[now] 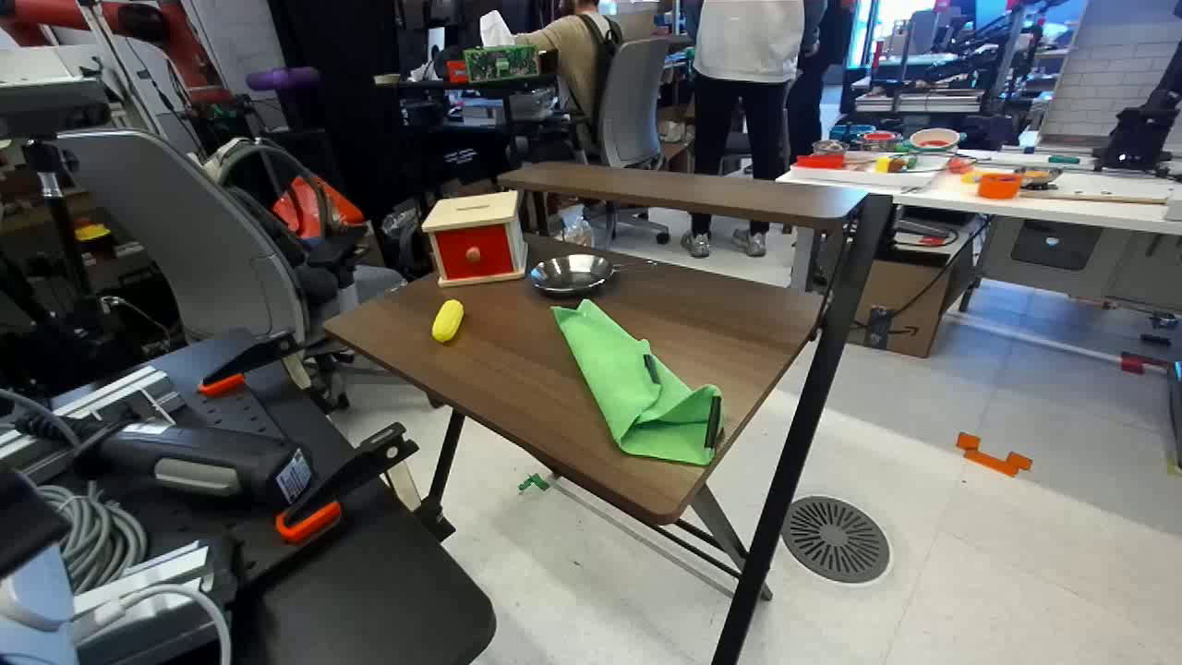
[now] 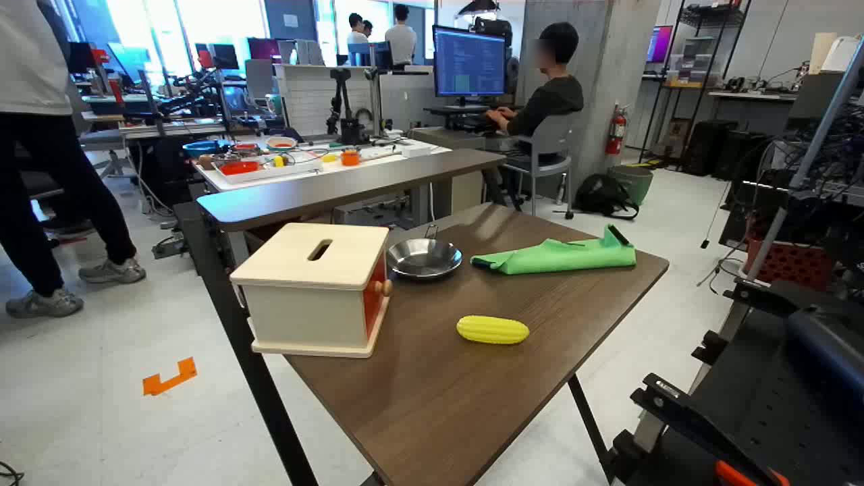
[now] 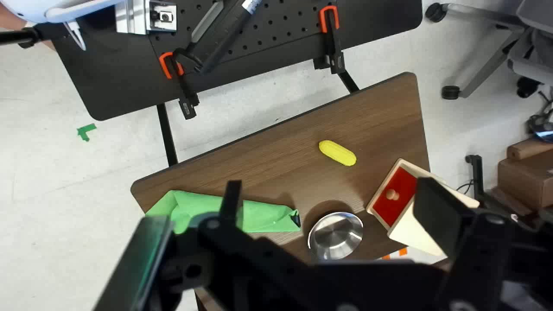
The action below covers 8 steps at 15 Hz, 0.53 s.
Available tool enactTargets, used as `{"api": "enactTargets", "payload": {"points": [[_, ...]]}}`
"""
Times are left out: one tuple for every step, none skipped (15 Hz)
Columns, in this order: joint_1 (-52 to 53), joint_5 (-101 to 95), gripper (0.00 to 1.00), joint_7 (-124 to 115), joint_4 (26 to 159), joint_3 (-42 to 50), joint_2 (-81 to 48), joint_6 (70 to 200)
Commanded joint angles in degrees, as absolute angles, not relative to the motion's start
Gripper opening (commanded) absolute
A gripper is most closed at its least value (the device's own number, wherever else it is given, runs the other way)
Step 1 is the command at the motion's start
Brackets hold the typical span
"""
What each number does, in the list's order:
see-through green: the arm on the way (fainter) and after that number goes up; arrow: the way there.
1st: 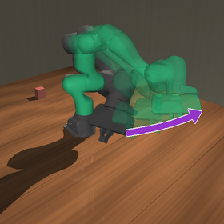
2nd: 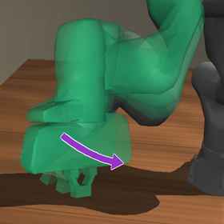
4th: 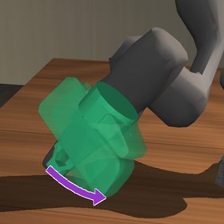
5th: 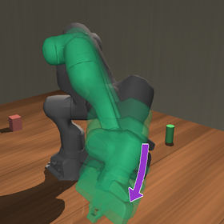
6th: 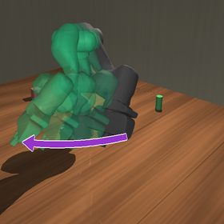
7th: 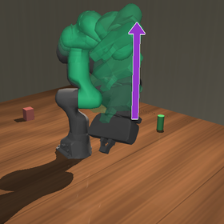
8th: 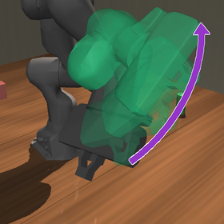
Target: Open the chest drawer
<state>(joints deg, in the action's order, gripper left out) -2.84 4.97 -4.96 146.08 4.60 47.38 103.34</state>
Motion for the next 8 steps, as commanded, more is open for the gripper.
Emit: {"api": "enactTargets", "payload": {"points": [[-3.62,5.43,1.00,-4.49,145.86,4.05,47.28,103.17],[-3.62,5.43,1.00,-4.49,145.81,4.05,47.29,103.17],[-3.62,5.43,1.00,-4.49,145.79,4.05,47.29,103.17],[-3.62,5.43,1.00,-4.49,145.79,4.05,47.29,103.17],[-3.62,5.43,1.00,-4.49,145.79,4.05,47.29,103.17],[-3.62,5.43,1.00,-4.49,145.79,4.05,47.29,103.17],[-3.62,5.43,1.00,-4.49,145.79,4.05,47.29,103.17],[-3.42,5.97,1.00,-4.99,146.10,3.66,46.28,105.68]]}}
